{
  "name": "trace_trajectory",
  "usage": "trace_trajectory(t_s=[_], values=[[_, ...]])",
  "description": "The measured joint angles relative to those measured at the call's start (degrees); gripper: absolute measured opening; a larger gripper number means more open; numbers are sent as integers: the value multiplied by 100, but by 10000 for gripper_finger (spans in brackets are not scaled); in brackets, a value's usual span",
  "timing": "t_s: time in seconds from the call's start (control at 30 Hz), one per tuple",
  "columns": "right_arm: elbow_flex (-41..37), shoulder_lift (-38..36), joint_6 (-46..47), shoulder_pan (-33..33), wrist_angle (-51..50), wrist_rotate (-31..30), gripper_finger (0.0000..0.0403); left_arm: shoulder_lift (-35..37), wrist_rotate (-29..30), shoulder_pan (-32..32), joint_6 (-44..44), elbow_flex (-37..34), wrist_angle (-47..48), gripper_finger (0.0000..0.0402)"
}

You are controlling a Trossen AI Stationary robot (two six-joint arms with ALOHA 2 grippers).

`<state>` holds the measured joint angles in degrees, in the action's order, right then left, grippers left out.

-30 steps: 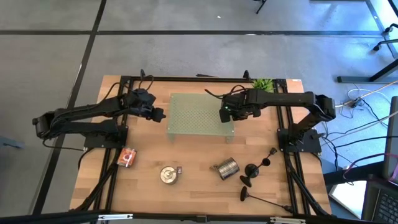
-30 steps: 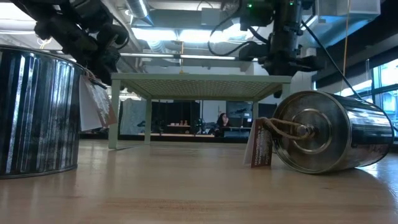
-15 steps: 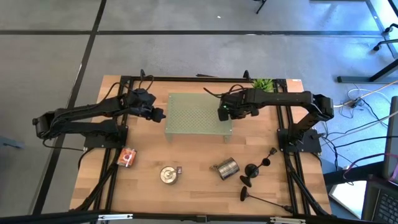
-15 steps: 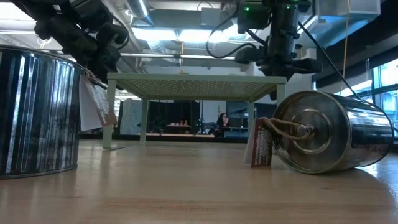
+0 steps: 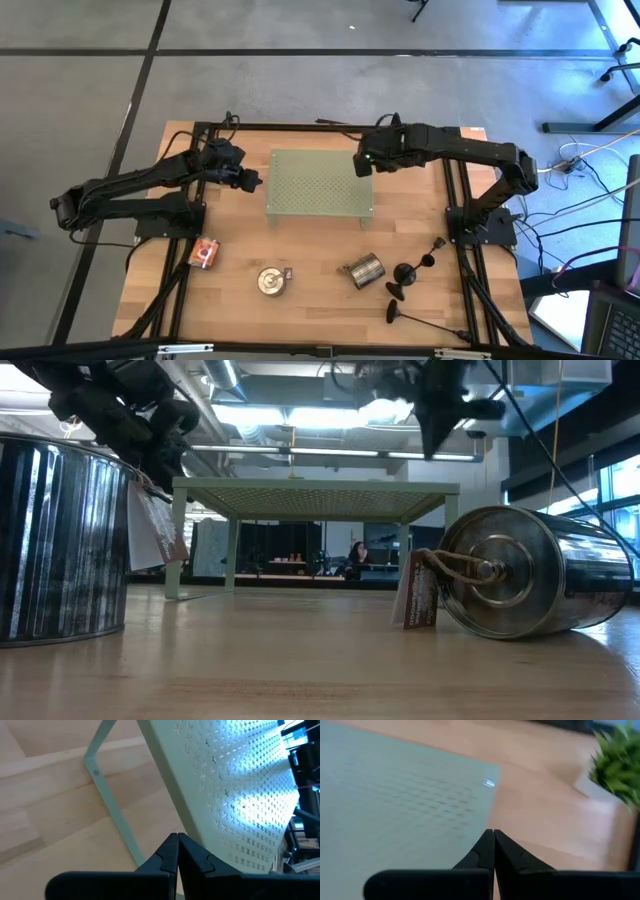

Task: Pick & Place candle stick holders
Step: Put the orange scented candle on the shelf

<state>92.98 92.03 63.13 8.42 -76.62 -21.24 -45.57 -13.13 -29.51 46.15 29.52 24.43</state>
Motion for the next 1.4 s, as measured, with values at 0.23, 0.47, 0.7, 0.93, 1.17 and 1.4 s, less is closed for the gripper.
trace_trajectory(t_s=[0.23, 0.47, 0.7, 0.93, 1.17, 1.4], values=[[842, -2, -822, -365, 255, -32, 2, 606, -388, 43, 10, 0, -25, 3], [1015, 0, -1300, -739, 848, 450, 3, 1356, -1135, 129, 257, 0, -75, 3], [1015, 0, -1582, -1093, 1772, 1061, 3, 1864, -2505, 438, 663, 0, -66, 3], [1015, 0, -1760, -1383, 2426, 1309, 3, 2112, -2862, 1210, 1183, 0, -64, 2], [1015, 0, -1776, -1603, 2473, 1308, 4, 2076, -2125, 2418, 1665, 96, -16, 2], [1015, 0, -1820, -1915, 2470, 1290, 4, 1542, -699, 3845, 2126, 521, -26, 2]])
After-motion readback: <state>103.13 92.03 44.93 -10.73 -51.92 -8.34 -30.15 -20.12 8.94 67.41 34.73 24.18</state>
